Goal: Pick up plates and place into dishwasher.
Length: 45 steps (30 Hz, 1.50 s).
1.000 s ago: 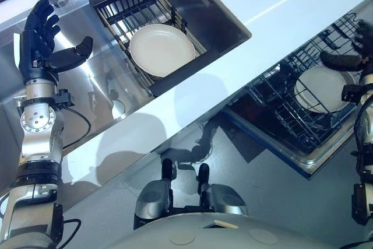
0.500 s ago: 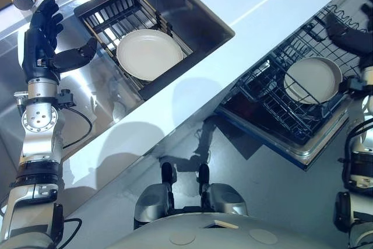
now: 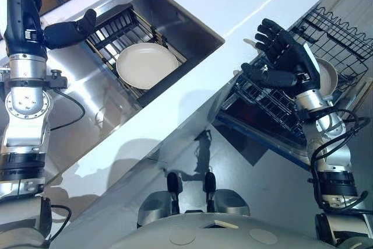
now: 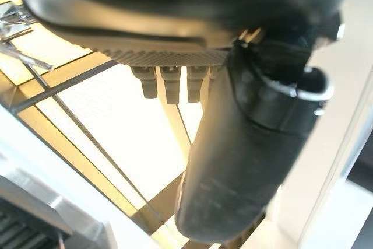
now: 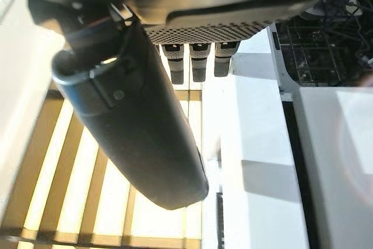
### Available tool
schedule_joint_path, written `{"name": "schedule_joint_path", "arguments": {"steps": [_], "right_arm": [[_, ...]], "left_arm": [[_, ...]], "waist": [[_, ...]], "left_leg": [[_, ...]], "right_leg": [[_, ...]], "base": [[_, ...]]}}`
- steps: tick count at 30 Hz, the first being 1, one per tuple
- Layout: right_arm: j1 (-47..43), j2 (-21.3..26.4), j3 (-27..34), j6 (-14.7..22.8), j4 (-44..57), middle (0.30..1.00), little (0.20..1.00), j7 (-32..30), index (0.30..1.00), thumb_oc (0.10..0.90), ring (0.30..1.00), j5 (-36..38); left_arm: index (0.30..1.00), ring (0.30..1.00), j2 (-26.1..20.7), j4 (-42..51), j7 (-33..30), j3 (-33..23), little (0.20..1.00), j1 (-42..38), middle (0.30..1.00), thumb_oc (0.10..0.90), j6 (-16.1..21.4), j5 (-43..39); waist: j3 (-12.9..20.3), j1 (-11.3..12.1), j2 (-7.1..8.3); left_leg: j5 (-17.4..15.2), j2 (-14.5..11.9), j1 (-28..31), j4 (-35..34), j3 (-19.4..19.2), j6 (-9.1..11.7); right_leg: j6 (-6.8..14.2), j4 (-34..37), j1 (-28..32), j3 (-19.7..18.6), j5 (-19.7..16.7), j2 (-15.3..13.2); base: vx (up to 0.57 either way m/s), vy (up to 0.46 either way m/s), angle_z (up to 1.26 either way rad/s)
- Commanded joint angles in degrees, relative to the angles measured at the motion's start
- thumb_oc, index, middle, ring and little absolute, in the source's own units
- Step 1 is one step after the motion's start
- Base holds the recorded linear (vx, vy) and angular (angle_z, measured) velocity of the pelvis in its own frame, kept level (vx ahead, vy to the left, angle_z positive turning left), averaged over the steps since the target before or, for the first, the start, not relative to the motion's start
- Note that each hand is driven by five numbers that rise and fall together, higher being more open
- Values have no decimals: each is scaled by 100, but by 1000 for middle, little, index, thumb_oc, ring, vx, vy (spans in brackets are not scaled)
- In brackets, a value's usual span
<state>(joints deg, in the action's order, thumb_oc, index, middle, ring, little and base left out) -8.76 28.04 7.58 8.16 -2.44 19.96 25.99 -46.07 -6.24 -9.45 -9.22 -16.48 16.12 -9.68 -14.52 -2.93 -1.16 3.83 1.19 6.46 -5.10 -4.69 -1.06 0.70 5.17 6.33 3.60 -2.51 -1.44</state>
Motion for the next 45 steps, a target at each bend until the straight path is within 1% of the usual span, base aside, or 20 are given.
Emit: {"name": "schedule_joint_path", "arguments": {"steps": [1, 7, 8, 13, 18, 23, 25, 26, 28, 30, 32, 35, 37, 38, 39, 40, 42, 43, 44, 45], "right_arm": [[82, 100, -9, 424, 403, 900, 900, 122, 900, 800, 900, 640], [264, -192, -195, 960, 493, 900, 900, 210, 900, 800, 900, 476], [282, -231, -220, 993, 504, 900, 900, 273, 900, 800, 900, 498], [333, -319, -340, 1182, 602, 900, 900, 440, 900, 800, 900, 433], [247, -252, -463, 1442, 946, 900, 900, 272, 900, 800, 900, 451], [154, -225, -476, 1434, 1118, 900, 900, 110, 900, 800, 900, 296], [138, -215, -452, 1360, 1158, 900, 900, 83, 900, 800, 900, 157], [128, -183, -452, 1313, 1169, 900, 900, 56, 900, 800, 900, 132], [110, -165, -432, 1280, 1174, 900, 900, 41, 900, 800, 900, 87], [72, -91, -384, 1238, 1189, 900, 900, 18, 900, 800, 900, 68], [5, -25, -330, 1189, 1224, 900, 900, 5, 900, 800, 900, 42], [-78, 69, -267, 1190, 1219, 900, 900, -20, 900, 800, 900, 32], [-124, 88, -252, 1210, 1209, 900, 900, -56, 900, 800, 900, 5], [-133, 107, -234, 1201, 1220, 900, 900, -65, 900, 800, 900, 0], [-135, 109, -231, 1195, 1225, 900, 900, -70, 900, 800, 900, -4], [-136, 126, -223, 1213, 1254, 900, 900, -140, 900, 800, 900, -26], [-124, 134, -211, 1210, 1252, 900, 900, -159, 900, 800, 900, -8], [-89, 100, -186, 1255, 1210, 900, 900, -143, 900, 800, 900, -28], [-52, 78, -150, 1265, 1189, 900, 900, -117, 900, 800, 900, 5], [-42, 72, -142, 1264, 1185, 900, 900, -109, 900, 800, 900, 14]], "left_arm": [[900, 900, -450, -603, -9, 194, 900, -570, 900, 800, 55, 205], [900, 900, -560, -1094, 136, 439, 900, -673, 900, 800, -208, 378], [900, 900, -579, -1205, 177, 457, 900, -700, 900, 800, -185, 362], [900, 900, -629, -1571, 299, 669, 900, -938, 900, 800, -444, 359], [900, 900, -629, -2020, 434, 1015, 900, -1234, 900, 800, -726, 269], [900, 900, -543, -2338, 617, 1228, 900, -1468, 900, 800, -972, 54], [900, 900, -453, -2423, 832, 1225, 900, -1517, 900, 800, -1185, -289], [900, 900, -383, -2483, 993, 1220, 900, -1533, 900, 800, -1372, -513], [900, 900, -321, -2551, 1134, 1206, 900, -1543, 900, 800, -1543, -673], [900, 900, -210, -2635, 1386, 1194, 900, -1494, 900, 800, -1821, -875], [900, 900, -158, -2674, 1496, 1211, 900, -1488, 900, 800, -1926, -869], [900, 900, -139, -2753, 1875, 1282, 900, -1473, 900, 800, -2197, -806], [900, 900, -129, -2786, 2188, 1346, 900, -1459, 900, 800, -2466, -719], [900, 900, -147, -2786, 2328, 1377, 900, -1430, 900, 800, -2608, -797], [900, 900, -146, -2783, 2369, 1386, 900, -1422, 900, 800, -2663, -816], [900, 900, -152, -2782, 2675, 1413, 900, -1361, 900, 800, -2799, -1050], [900, 900, -136, -2765, 2907, 1401, 900, -1297, 900, 800, -2872, -1285], [900, 900, -62, -2709, 3222, 1368, 900, -1192, 900, 800, -2940, -1484], [860, 860, -28, -2629, 3332, 1343, 853, -1102, 860, 753, -2952, -1533], [754, 754, -17, -2598, 3354, 1334, 730, -1074, 754, 630, -2956, -1551]], "waist": [[1063, -134, -268], [957, -254, -369], [948, -267, -383], [882, -386, -441], [787, -478, -496], [722, -546, -539], [682, -573, -554], [651, -586, -566], [608, -602, -573], [502, -628, -579], [397, -644, -580], [243, -651, -589], [158, -637, -591], [125, -632, -591], [117, -631, -591], [64, -613, -585], [42, -599, -581], [27, -586, -583], [33, -569, -583], [38, -566, -583]], "left_leg": [[-808, 384, 164, 81, -54, -228], [-847, 414, 121, 159, -156, -305], [-856, 421, 113, 170, -178, -318], [-953, 455, 117, 231, -287, -378], [-1012, 499, 3, 379, -393, -436], [-1052, 537, -111, 493, -473, -468], [-1070, 561, -178, 565, -508, -479], [-1080, 570, -221, 610, -534, -482], [-1093, 576, -267, 655, -556, -484], [-1116, 589, -360, 753, -580, -487], [-1121, 597, -469, 825, -589, -480], [-1097, 612, -616, 870, -584, -467], [-1067, 615, -696, 872, -564, -461], [-1047, 614, -725, 862, -562, -458], [-1042, 614, -732, 858, -561, -458], [-1016, 612, -772, 847, -548, -459], [-1005, 610, -791, 840, -536, -459], [-998, 609, -780, 820, -525, -461], [-993, 606, -772, 815, -515, -458], [-991, 607, -769, 813, -508, -458]], "right_leg": [[328, -628, -284, 48, 732, 181], [382, -725, -400, -88, 713, 155], [390, -735, -416, -108, 710, 150], [472, -829, -497, -221, 747, 117], [540, -1027, -703, -364, 747, 89], [583, -1200, -903, -431, 745, 55], [597, -1262, -1002, -443, 737, 35], [601, -1285, -1053, -452, 740, 25], [601, -1298, -1097, -471, 738, 17], [606, -1337, -1191, -486, 726, -9], [602, -1355, -1279, -506, 710, -19], [595, -1335, -1390, -539, 659, -19], [593, -1312, -1440, -552, 626, -12], [593, -1297, -1457, -556, 612, -9], [593, -1293, -1462, -555, 608, -7], [596, -1280, -1490, -549, 588, -4], [595, -1279, -1507, -535, 581, 0], [594, -1279, -1509, -516, 579, 3], [595, -1277, -1497, -493, 579, -2], [595, -1275, -1492, -488, 579, -2]], "base": [[36, 74, -6], [35, 80, -18], [44, 74, -22], [66, 69, -20], [57, 73, -16], [57, 81, -22], [67, 100, -29], [47, 83, -27], [26, 81, -25], [2, 98, -20], [-38, 85, -18], [-49, 62, -13], [-40, 23, -2], [0, 0, 0], [-37, -2, 0], [-36, -13, 1], [-16, -8, 0], [0, 0, 0], [12, -31, 5], [14, -34, 11]]}}
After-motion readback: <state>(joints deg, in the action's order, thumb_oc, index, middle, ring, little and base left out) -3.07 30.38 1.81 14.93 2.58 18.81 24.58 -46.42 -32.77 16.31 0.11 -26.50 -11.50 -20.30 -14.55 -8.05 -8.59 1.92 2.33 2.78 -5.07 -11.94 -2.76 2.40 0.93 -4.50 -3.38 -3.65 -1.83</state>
